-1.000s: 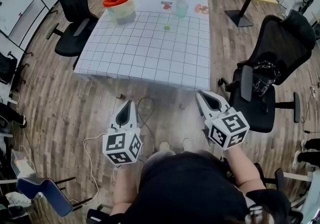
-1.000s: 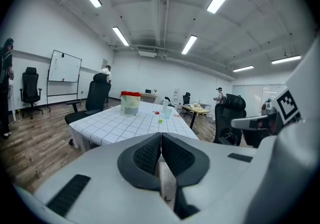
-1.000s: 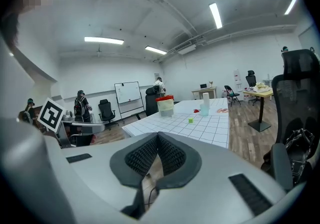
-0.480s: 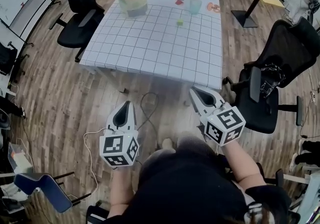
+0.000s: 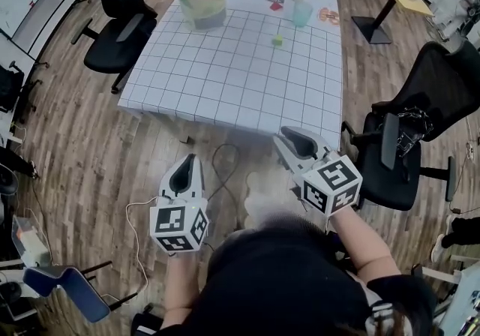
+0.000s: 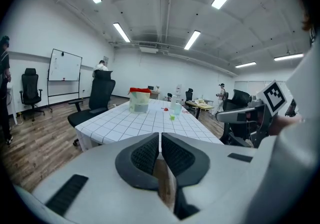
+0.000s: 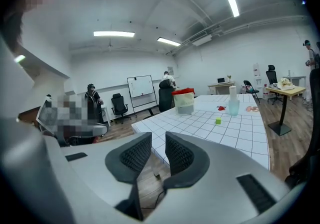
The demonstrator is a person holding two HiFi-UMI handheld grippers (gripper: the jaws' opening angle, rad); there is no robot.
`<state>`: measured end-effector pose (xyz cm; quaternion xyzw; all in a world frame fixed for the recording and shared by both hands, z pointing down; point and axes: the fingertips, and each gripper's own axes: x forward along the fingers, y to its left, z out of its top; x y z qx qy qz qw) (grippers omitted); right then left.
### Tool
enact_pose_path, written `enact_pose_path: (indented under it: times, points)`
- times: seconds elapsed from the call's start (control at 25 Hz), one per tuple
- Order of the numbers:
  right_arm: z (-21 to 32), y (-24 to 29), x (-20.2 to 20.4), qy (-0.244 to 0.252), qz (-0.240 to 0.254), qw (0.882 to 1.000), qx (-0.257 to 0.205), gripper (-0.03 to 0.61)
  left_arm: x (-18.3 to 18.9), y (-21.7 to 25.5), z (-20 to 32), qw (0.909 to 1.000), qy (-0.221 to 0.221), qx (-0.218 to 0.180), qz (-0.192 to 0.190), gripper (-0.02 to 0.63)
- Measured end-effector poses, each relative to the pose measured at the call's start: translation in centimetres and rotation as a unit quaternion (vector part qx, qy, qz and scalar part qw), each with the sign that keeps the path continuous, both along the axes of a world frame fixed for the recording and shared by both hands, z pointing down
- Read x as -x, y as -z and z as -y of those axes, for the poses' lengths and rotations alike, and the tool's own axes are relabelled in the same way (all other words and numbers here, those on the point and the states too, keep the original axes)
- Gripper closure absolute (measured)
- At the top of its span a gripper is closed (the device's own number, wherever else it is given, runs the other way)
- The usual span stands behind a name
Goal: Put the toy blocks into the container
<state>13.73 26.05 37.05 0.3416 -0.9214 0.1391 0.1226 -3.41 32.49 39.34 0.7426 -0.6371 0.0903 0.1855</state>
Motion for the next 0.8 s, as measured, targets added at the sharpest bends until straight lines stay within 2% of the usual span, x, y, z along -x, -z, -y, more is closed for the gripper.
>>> enact_pose_path:
  times: [0.28,0.44,0.64,0.8]
  points:
    - [6.8,-1.0,0.9,0.008,0.001,1.0,0.01,0.463,0.7,0.2,6.3,0.9999,0.003,0.009,0.009,0.586]
    - [10.4,-1.7,1.2,0.015,-0.001,1.0,0.015,0.46,0.6,-0.1,9.9,0.9998,0.003,0.013,-0.015,0.586]
    - [15.4,-2.8,0.8,0.002,-0.003,1.0,0.011,0.451,-0.2,-1.1,14.4,0.9996,-0.009,0.015,-0.02,0.587]
    - [18.4,-3.7,0.2,-0.02,-0.002,0.999,0.025,0.432,-0.7,-1.7,16.8,0.9987,-0.031,0.031,-0.027,0.588]
